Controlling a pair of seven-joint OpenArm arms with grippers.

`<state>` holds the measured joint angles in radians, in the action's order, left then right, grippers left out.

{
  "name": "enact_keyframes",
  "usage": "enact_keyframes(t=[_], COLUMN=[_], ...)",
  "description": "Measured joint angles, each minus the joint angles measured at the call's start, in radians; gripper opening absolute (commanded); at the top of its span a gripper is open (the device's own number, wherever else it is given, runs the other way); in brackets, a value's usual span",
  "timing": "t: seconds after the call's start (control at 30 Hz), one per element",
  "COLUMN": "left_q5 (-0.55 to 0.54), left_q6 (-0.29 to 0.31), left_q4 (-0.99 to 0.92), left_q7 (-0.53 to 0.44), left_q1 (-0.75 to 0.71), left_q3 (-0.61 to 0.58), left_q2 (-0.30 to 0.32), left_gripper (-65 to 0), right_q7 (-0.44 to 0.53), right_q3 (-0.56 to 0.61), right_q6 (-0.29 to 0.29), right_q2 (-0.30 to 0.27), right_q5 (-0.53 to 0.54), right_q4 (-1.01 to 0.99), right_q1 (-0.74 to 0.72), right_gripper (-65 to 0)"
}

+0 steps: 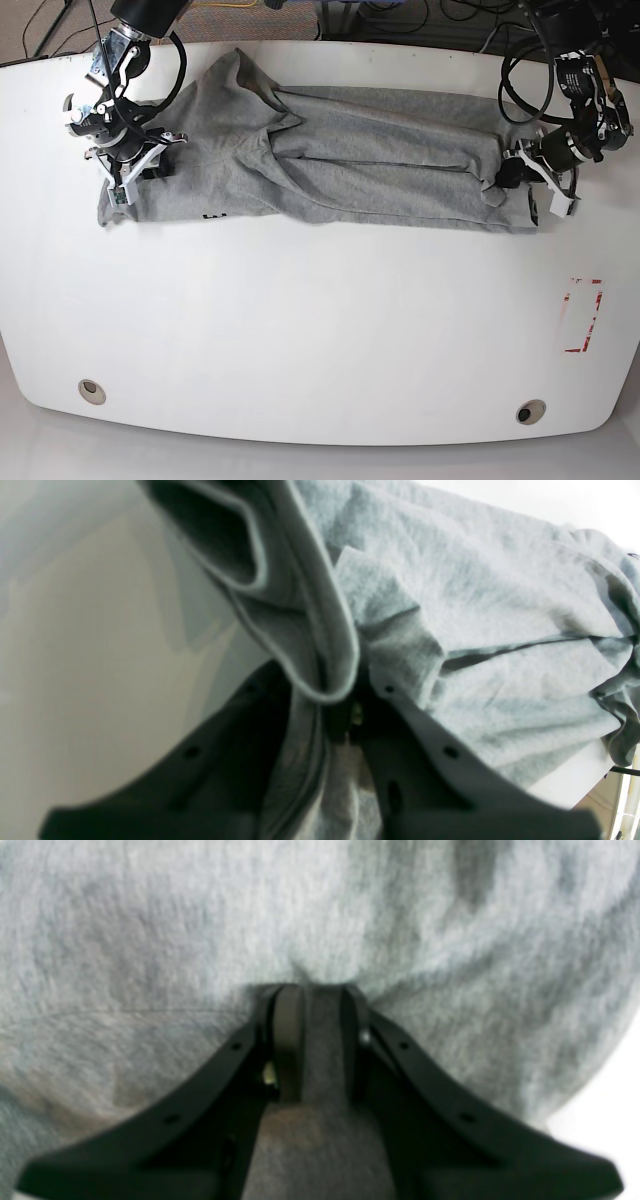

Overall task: Layout the t-shirt on the table in an organized manner, then fold the t-shirt properly
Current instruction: 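Drag the held strip end with the left gripper toward the right gripper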

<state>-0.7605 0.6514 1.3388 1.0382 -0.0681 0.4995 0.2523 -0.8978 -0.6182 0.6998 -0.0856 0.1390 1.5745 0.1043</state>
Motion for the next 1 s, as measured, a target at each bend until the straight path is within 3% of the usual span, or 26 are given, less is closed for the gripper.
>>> enact_keyframes(t=[0.27, 0.47, 0.73, 1.0], left_q5=[-0.003, 0.034, 0.121, 0.115], left_q6=[-0.099, -0.185, -0.187, -0.187], left_q4=[0.012, 0.156, 0.352, 0.468], left_q7=[0.0, 0.001, 0.014, 0.013], left_q1=[0.001, -0.016, -0.031, -0.079], left_q3=[0.038, 0.036, -0.031, -0.179], left_q2=[0.002, 0.006, 0.013, 0.011], left_gripper=[-63.1, -63.1, -63.1, -63.1], right_q7=[0.0, 0.0, -0.001, -0.001], right_q3=[0.0, 0.0, 0.0, 0.0], right_q6=[0.0, 0.0, 0.0, 0.0], right_q2=[0.0, 0.0, 0.0, 0.0], right_q5=[0.0, 0.0, 0.003, 0.004], right_q4=[0.0, 0.001, 0.001, 0.001], right_q1=[0.0, 0.002, 0.002, 0.002], right_gripper=[-52.8, -52.8, -52.8, -52.8])
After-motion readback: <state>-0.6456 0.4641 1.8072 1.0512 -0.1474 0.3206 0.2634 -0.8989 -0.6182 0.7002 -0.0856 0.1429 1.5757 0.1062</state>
